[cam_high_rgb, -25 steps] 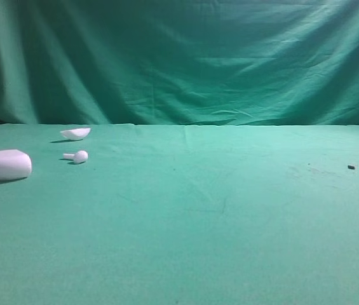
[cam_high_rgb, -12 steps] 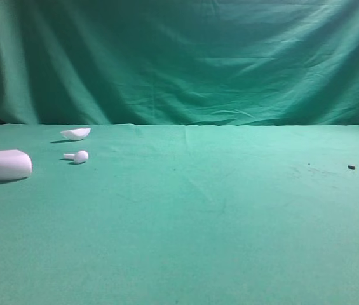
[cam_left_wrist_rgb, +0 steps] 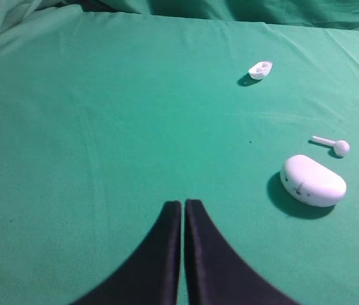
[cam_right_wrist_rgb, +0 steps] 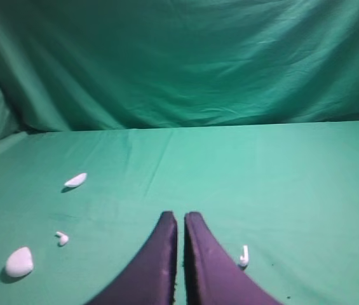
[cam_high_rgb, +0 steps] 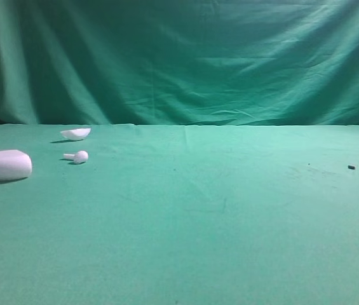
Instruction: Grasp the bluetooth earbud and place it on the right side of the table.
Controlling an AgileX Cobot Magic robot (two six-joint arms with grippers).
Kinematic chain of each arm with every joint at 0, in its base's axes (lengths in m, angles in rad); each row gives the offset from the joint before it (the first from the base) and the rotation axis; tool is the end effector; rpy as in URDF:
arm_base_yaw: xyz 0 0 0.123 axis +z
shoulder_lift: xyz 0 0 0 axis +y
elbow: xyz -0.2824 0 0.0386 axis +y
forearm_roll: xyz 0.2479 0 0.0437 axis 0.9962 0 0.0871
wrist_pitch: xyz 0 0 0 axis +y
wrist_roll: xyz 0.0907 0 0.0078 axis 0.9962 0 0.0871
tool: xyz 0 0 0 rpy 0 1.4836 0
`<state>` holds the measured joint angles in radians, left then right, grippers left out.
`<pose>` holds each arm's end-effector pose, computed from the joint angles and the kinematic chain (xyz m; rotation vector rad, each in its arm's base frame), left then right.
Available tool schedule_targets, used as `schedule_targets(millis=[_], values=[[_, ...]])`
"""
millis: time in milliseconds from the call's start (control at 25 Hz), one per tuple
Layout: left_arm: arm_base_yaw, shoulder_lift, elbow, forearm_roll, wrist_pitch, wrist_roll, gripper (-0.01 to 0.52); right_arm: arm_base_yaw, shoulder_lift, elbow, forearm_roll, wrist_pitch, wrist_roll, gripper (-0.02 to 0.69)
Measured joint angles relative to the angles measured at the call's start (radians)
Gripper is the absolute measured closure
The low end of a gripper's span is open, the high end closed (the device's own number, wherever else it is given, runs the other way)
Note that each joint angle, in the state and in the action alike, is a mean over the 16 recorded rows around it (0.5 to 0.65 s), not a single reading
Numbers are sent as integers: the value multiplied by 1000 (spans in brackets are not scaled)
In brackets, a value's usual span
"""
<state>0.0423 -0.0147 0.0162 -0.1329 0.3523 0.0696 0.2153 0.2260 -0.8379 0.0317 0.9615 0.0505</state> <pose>0.0529 -0.0019 0.1769 -0.0573 1.8337 -0.0510 -0.0014 0.0021 0.3784 -0.1530 1.8323 0.2232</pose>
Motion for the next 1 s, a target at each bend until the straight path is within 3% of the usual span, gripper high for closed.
schedule_targets(millis=[320, 1000], values=[[0, 0, 0, 0, 0, 0, 514, -1, -136, 192, -80, -87, 66, 665], [0, 0, 0, 0, 0, 0, 514, -58, -237, 746, -242, -488, 169, 665]])
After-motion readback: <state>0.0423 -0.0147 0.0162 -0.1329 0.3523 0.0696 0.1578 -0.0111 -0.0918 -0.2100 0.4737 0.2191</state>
